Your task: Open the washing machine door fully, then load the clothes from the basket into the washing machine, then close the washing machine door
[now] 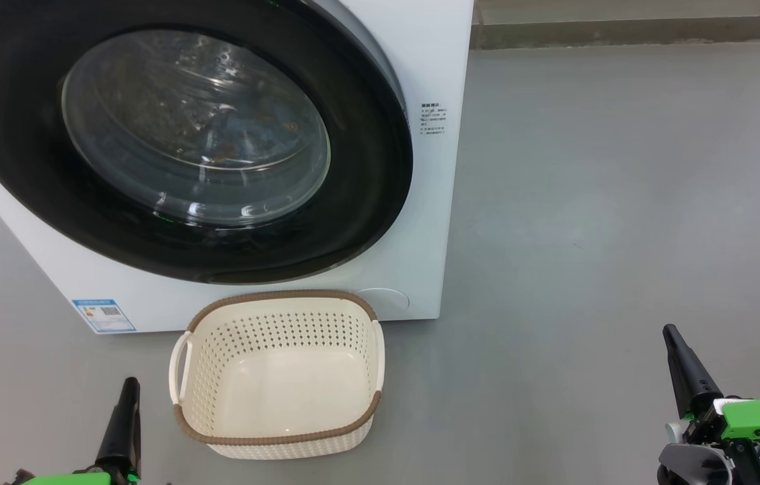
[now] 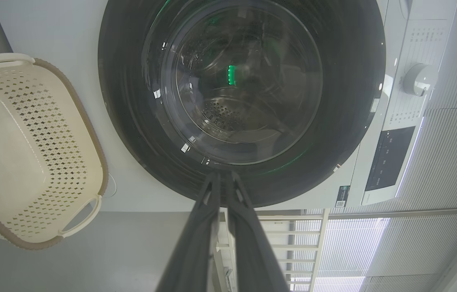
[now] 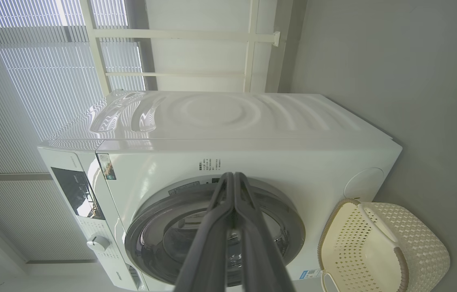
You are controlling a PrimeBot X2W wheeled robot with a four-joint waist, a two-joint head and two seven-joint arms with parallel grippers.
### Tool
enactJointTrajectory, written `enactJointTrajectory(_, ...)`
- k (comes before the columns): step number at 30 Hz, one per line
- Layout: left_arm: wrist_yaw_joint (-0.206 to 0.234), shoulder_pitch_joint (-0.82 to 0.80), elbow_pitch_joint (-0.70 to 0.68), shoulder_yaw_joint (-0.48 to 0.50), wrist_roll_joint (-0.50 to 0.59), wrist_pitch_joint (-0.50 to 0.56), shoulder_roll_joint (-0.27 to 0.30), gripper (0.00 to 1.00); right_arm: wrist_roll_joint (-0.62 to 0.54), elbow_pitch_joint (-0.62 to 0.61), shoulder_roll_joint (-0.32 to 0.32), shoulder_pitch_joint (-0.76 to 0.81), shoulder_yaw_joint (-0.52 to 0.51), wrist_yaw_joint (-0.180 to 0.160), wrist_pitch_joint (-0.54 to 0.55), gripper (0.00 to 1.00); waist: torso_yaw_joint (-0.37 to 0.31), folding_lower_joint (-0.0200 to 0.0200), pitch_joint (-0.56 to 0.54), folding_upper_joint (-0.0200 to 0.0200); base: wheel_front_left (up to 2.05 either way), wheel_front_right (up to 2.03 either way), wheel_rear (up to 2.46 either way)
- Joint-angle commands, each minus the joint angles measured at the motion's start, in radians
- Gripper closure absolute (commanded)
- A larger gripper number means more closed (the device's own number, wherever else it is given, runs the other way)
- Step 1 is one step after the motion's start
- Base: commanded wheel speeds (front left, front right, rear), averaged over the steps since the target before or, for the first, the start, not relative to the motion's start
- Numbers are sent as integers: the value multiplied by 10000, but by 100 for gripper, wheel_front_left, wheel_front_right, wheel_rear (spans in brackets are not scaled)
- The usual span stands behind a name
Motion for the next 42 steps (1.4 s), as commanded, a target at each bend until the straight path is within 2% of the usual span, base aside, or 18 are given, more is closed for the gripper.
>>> enactJointTrajectory(1,-23,-428,-269,326,-88,65,91,100,1,-291,-87,-403,189,19,61,100,0,0,0,0,0,0,0)
enactJointTrajectory(42,-23,-428,-269,325,-89,64,91,100,-9,-290,-79,-404,176,19,71,100,0,0,0,0,0,0,0)
